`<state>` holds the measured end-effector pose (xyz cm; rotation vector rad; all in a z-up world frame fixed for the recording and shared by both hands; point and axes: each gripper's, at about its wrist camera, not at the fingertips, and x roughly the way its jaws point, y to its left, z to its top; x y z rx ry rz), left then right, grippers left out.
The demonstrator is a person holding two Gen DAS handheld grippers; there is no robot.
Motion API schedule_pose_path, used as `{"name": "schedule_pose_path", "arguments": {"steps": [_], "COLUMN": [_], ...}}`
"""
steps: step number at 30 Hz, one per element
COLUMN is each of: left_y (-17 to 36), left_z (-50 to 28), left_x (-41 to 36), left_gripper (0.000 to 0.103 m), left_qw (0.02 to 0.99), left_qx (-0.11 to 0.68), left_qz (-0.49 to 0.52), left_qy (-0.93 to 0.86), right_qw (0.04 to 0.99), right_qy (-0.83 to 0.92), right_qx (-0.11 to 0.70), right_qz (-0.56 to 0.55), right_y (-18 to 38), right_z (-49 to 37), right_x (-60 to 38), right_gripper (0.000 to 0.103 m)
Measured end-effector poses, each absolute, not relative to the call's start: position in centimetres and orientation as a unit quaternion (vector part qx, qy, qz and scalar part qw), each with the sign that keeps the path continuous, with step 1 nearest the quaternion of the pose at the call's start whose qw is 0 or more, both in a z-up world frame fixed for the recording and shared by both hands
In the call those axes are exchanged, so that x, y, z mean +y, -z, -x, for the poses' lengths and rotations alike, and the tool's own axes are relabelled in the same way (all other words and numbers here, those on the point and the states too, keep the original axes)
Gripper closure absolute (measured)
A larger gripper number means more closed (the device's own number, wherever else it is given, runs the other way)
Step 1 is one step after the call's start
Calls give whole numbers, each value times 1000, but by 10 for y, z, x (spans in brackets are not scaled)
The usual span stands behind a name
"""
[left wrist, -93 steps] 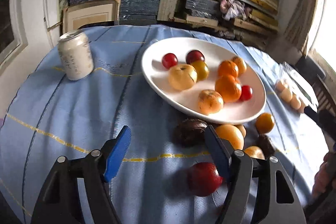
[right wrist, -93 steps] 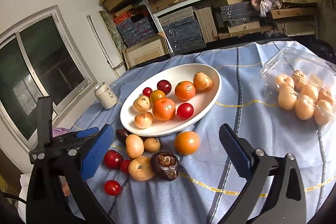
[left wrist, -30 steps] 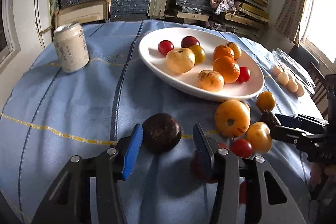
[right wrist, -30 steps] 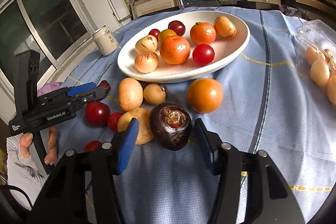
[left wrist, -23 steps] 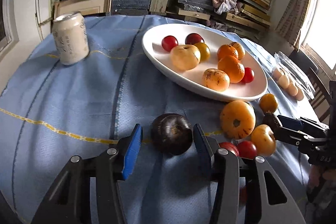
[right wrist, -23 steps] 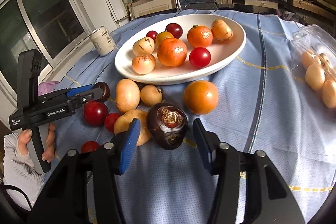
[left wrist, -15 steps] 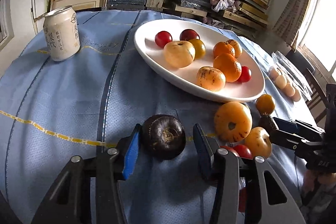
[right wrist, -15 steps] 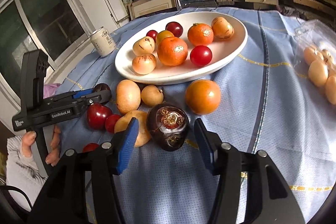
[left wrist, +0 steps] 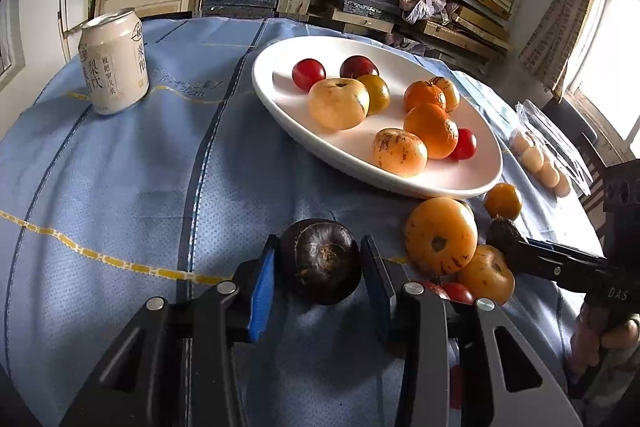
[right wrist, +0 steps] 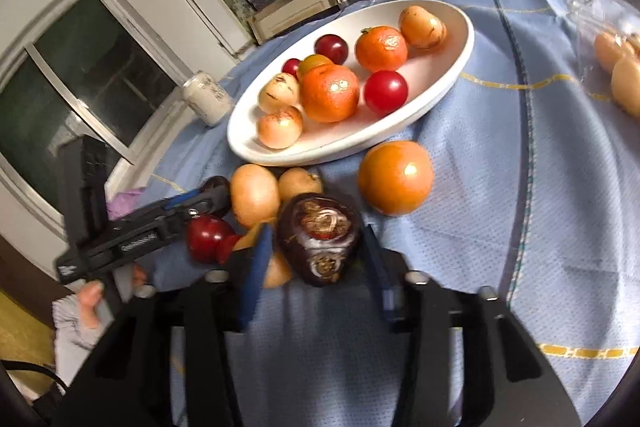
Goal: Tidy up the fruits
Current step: 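Close the left tool on the dark fruit while the right tool grasps the mangosteen, then lower the dark fruit onto the plate with the left tool while the right tool releases the mangosteen there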
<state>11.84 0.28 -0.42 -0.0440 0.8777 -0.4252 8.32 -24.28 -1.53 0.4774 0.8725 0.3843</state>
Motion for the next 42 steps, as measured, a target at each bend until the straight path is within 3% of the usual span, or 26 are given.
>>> {"name": "schedule_pose_path", "arguments": {"steps": [13, 22, 32, 38, 42], "left_y": [-31, -95, -53, -31, -31], "left_z": [-112, -182, -283, -308, -310], "left_x": [12, -16, -57, -66, -58], "left_gripper": [62, 62, 62, 62, 61], "left_qw": [901, 916, 902, 894, 896], "left_qx": [376, 354, 403, 417, 417], "left_qz": [48, 19, -9, -17, -3], "left_qy": [210, 188, 156, 159, 152], "right_qw": [896, 926, 903, 891, 901], "right_qy": [-171, -131, -91, -85, -80], "right_qx": [353, 311, 404, 434, 414], "right_qz": [-208, -168, -113, -100, -104], "right_y": [-27, -104, -41, -17, -20], "right_z": [-62, -121, -266, -295, -292], "right_x": [-253, -274, -238, -234, -239], "right_gripper": [61, 61, 61, 60, 48]}}
